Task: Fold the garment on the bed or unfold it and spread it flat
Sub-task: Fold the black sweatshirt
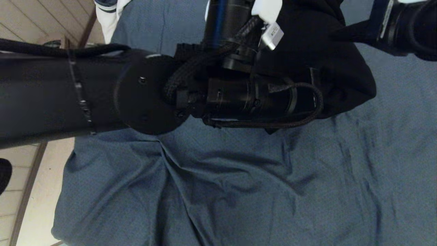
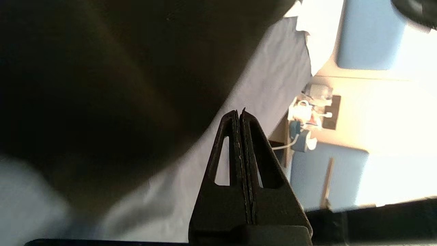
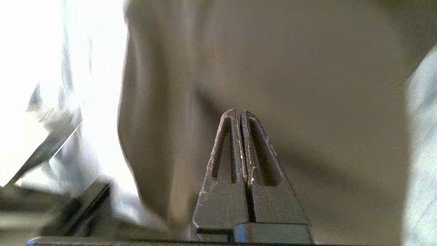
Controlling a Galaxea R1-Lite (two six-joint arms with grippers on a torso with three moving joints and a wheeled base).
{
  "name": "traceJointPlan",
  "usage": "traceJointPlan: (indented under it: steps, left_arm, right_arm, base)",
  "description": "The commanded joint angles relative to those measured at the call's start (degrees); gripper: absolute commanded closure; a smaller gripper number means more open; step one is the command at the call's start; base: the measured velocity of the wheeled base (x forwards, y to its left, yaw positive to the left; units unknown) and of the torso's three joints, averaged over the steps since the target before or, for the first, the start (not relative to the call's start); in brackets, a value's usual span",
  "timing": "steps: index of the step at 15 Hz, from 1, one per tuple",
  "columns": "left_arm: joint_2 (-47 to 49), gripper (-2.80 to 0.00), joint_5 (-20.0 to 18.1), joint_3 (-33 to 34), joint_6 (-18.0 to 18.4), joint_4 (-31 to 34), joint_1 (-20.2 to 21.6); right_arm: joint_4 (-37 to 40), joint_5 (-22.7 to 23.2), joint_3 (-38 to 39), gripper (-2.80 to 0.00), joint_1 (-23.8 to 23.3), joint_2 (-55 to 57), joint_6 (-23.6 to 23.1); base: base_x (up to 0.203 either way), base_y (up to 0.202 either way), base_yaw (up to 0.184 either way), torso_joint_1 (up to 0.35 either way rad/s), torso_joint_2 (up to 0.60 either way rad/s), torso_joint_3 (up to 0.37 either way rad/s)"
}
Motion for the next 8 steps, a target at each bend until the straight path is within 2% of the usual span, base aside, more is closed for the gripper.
traceJointPlan:
  steps: [1,4,6,8]
  left_arm:
    - [4.16,0.0,0.09,-0.51,-0.08,-1.04,0.55]
    - [7.39,0.0,0.01,-2.29,-0.19,-1.05,2.83]
    - [8.25,0.0,-0.08,-2.37,-0.06,-1.09,4.73]
    - [9.25,0.0,-0.23,-2.5,-0.03,-1.39,7.89]
  right_arm:
    - [-0.13,-0.02,6.01,0.0,0.2,-2.03,-0.06]
    - [-0.26,-0.28,12.77,0.0,-0.55,-3.85,-0.2]
    - [-0.37,-0.28,16.19,0.0,-4.04,-4.8,-0.83]
    - [-0.7,0.28,18.5,0.0,-9.75,-4.1,-1.88]
  base:
    - [0.0,0.0,0.0,0.0,0.0,0.0]
    - [0.0,0.0,0.0,0.0,0.0,0.0]
    - [0.0,0.0,0.0,0.0,0.0,0.0]
    - [0.0,0.0,0.0,0.0,0.0,0.0]
